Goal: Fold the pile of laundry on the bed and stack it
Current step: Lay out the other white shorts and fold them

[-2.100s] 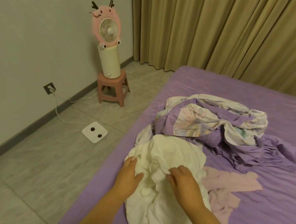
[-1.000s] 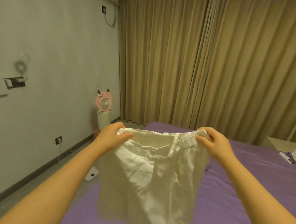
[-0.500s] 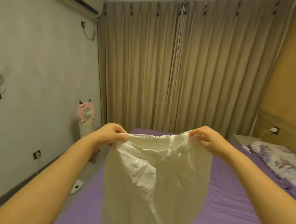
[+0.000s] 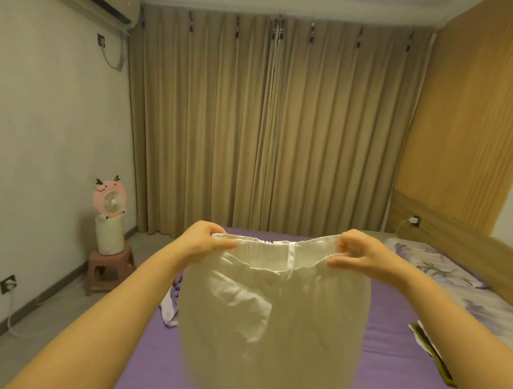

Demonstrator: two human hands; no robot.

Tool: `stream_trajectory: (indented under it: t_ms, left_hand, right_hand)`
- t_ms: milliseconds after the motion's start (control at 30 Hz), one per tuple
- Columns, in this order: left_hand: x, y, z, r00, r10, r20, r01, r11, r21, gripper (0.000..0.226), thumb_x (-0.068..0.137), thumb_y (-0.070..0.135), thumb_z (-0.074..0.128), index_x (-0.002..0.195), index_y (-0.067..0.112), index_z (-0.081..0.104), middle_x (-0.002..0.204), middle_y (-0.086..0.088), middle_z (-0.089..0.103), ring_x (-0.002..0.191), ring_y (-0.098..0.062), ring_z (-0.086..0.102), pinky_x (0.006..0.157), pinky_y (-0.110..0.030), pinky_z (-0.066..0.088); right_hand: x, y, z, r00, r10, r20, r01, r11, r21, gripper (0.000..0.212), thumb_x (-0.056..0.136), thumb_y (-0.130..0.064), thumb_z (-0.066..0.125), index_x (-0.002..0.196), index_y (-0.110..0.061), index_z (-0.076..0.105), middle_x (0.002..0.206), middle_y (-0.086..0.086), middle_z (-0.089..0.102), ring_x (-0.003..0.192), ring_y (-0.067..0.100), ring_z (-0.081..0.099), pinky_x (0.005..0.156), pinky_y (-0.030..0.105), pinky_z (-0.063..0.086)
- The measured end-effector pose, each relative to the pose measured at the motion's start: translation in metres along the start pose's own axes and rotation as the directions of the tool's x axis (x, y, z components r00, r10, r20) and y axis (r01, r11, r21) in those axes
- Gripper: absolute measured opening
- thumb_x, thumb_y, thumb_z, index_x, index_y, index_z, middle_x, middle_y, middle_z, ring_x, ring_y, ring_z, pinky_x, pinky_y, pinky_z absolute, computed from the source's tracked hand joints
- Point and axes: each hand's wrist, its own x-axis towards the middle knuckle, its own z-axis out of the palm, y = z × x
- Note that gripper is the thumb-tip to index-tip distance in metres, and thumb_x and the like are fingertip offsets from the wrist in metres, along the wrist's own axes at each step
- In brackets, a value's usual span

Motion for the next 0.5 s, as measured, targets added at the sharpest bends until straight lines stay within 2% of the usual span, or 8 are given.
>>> stream_trajectory:
  t_ms: [100, 233, 333, 433, 500]
  left_hand:
    - [0.008, 0.002, 0.007, 0.993, -0.033, -0.11, 0.031, 0.999, -0.013, 0.025, 0.08, 0.028, 0.076, 0.077, 0.005, 0.068, 0.067, -0.004, 0.056, 0.063, -0.017, 0.052, 0.058, -0.027, 0.042]
    - [0.015, 0.012, 0.023, 0.998, -0.05, -0.048, 0.044, 0.993, -0.112, 0.023, 0.083, 0.027, 0.073, 0.081, 0.005, 0.066, 0.074, -0.006, 0.06, 0.069, -0.018, 0.052, 0.064, -0.029, 0.044]
    - [0.022, 0.028, 0.049, 0.999, 0.025, -0.033, -0.027, 0.998, -0.061, 0.024, 0.091, 0.029, 0.06, 0.089, 0.005, 0.06, 0.08, -0.005, 0.055, 0.072, -0.018, 0.049, 0.066, -0.032, 0.042]
    - [0.026, 0.048, 0.079, 0.987, 0.15, -0.062, -0.149, 0.988, 0.03, 0.023, 0.097, 0.033, 0.048, 0.085, 0.013, 0.052, 0.08, 0.004, 0.05, 0.068, -0.01, 0.044, 0.062, -0.022, 0.037]
    - [0.028, 0.06, 0.099, 0.981, 0.194, -0.03, -0.193, 0.981, 0.02, 0.025, 0.098, 0.042, 0.046, 0.092, 0.018, 0.051, 0.085, 0.008, 0.052, 0.072, -0.008, 0.048, 0.062, -0.019, 0.038]
  right_hand:
    - [-0.016, 0.013, -0.018, 0.995, 0.025, -0.101, -0.02, 0.999, 0.047, 0.03, 0.079, -0.031, 0.076, 0.074, -0.013, 0.052, 0.069, 0.0, 0.052, 0.062, 0.004, 0.042, 0.058, 0.015, 0.035]
    - [-0.029, 0.039, -0.035, 0.976, 0.02, -0.219, -0.014, 0.999, 0.03, 0.032, 0.08, -0.027, 0.074, 0.07, -0.017, 0.046, 0.058, -0.009, 0.041, 0.052, 0.002, 0.032, 0.05, 0.014, 0.032]
    - [-0.035, 0.062, -0.049, 0.963, 0.043, -0.265, -0.01, 0.992, 0.123, 0.029, 0.082, -0.029, 0.073, 0.074, -0.015, 0.049, 0.057, -0.005, 0.043, 0.052, 0.004, 0.036, 0.048, 0.016, 0.033]
    - [-0.044, 0.087, -0.069, 0.957, 0.072, -0.282, -0.007, 0.975, 0.223, 0.032, 0.082, -0.035, 0.07, 0.078, -0.011, 0.048, 0.057, -0.005, 0.041, 0.051, 0.005, 0.035, 0.046, 0.017, 0.033]
    - [-0.05, 0.105, -0.083, 0.959, 0.079, -0.271, -0.011, 0.97, 0.243, 0.034, 0.081, -0.038, 0.068, 0.08, -0.011, 0.047, 0.056, -0.006, 0.04, 0.05, 0.004, 0.034, 0.047, 0.018, 0.033]
